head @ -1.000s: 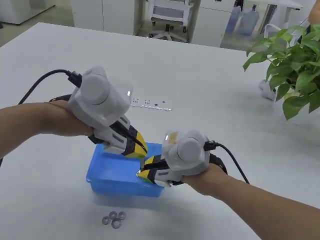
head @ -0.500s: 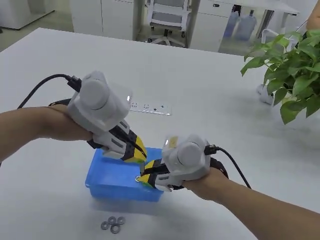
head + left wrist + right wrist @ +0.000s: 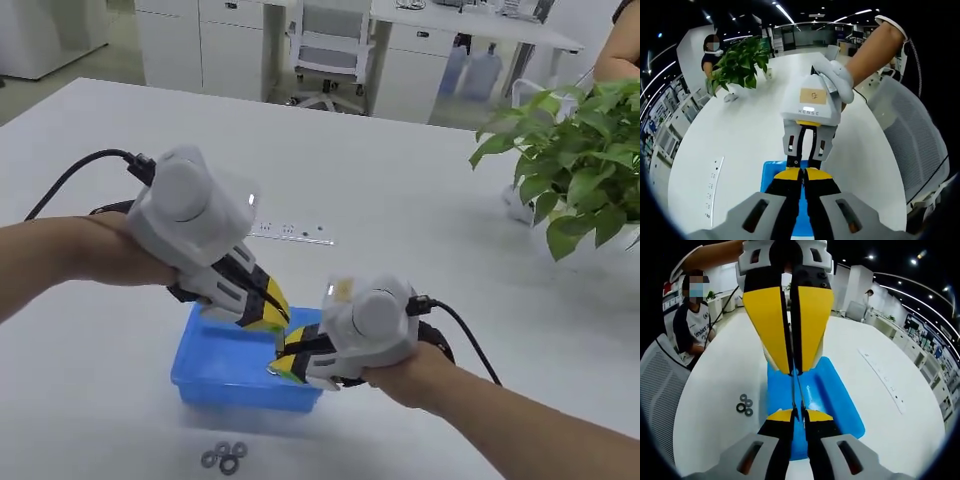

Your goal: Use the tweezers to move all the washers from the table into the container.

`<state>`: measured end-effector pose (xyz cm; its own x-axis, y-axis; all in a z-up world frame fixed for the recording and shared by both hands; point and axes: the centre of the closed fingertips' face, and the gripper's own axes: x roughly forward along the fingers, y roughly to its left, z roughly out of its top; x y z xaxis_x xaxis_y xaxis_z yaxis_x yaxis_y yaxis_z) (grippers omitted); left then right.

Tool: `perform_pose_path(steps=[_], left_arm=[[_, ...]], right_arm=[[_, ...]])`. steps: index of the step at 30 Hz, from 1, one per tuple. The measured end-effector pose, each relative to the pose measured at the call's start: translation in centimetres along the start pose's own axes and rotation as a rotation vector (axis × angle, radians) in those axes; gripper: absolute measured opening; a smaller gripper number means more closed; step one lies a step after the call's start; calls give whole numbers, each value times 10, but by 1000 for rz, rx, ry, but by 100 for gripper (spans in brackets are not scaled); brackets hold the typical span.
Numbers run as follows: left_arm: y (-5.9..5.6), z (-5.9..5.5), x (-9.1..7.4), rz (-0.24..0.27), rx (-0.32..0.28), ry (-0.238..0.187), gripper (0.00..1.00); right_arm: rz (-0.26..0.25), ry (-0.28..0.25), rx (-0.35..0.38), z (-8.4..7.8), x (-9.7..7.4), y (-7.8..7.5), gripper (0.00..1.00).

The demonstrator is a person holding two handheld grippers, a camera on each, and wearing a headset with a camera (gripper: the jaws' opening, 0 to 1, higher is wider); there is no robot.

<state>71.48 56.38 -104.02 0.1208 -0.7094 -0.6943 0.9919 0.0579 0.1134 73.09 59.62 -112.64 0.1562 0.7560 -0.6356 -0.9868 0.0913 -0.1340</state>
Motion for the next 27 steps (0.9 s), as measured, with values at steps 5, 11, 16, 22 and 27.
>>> perform_pose_path(steps=[5, 11, 16, 22, 27], left_arm=[[-6, 2, -9, 8, -11, 6, 5], [-16, 6, -21, 17, -4, 12, 5], [-26, 7, -30, 23, 0, 19, 5], [-37, 6, -37, 31, -2, 24, 5], [-47, 4, -40, 36, -12, 23, 5]], right_arm=[[-4, -6, -15, 9, -2, 8, 10], [-9, -22, -27, 21, -6, 17, 10], [-10, -32, -36, 29, -7, 26, 10], [-5, -42, -48, 37, -8, 39, 10], [5, -42, -55, 39, -6, 50, 10]])
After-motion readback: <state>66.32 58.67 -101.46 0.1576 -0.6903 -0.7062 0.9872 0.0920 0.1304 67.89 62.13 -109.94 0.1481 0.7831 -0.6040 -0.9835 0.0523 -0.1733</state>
